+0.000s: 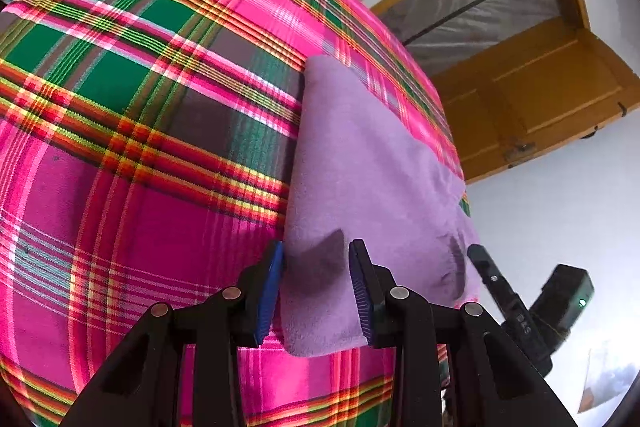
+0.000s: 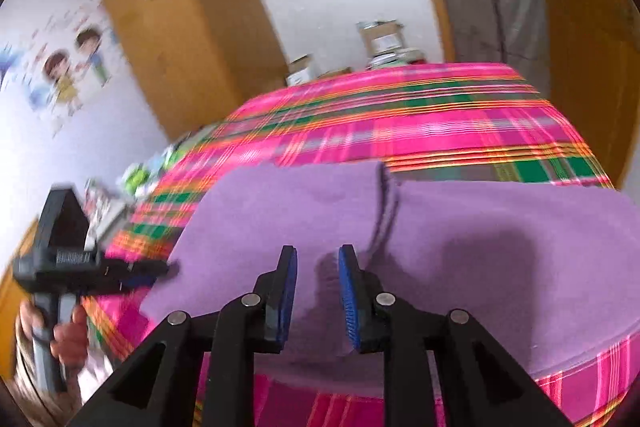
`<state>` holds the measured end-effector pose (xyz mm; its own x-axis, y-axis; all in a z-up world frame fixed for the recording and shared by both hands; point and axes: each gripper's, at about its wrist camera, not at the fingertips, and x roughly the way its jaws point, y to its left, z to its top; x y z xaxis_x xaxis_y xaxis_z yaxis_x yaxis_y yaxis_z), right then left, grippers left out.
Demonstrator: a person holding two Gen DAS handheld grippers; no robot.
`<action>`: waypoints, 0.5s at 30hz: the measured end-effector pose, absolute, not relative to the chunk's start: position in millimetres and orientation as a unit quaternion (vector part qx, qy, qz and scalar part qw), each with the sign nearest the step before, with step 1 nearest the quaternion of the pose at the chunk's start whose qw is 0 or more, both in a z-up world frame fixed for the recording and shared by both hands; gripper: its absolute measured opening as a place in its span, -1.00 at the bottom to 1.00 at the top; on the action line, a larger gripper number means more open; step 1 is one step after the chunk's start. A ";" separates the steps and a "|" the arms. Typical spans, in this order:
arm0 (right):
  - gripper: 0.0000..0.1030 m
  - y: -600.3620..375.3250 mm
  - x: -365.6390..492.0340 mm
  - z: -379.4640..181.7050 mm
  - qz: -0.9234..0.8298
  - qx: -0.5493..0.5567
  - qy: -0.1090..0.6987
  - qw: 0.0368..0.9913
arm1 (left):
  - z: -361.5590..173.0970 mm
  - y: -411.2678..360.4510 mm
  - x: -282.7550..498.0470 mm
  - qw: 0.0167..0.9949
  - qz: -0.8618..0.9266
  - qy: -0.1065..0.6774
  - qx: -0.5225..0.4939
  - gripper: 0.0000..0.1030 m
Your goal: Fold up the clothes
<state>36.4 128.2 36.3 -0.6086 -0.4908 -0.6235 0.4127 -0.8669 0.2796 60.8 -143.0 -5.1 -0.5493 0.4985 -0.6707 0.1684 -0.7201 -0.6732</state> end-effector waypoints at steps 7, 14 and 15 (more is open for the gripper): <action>-0.60 119.4 43.2 21.6 -0.895 0.375 0.011 0.241 | -10.5 -142.5 63.4 0.102 0.800 -0.356 -0.471 -0.32; -0.60 115.7 14.2 52.7 -0.911 0.334 0.025 0.241 | -7.8 -139.9 66.5 0.102 0.808 -0.340 -0.470 -0.32; -0.59 113.1 10.4 55.0 -0.911 0.336 0.028 0.236 | -8.8 -139.1 66.5 0.104 0.807 -0.340 -0.472 -0.32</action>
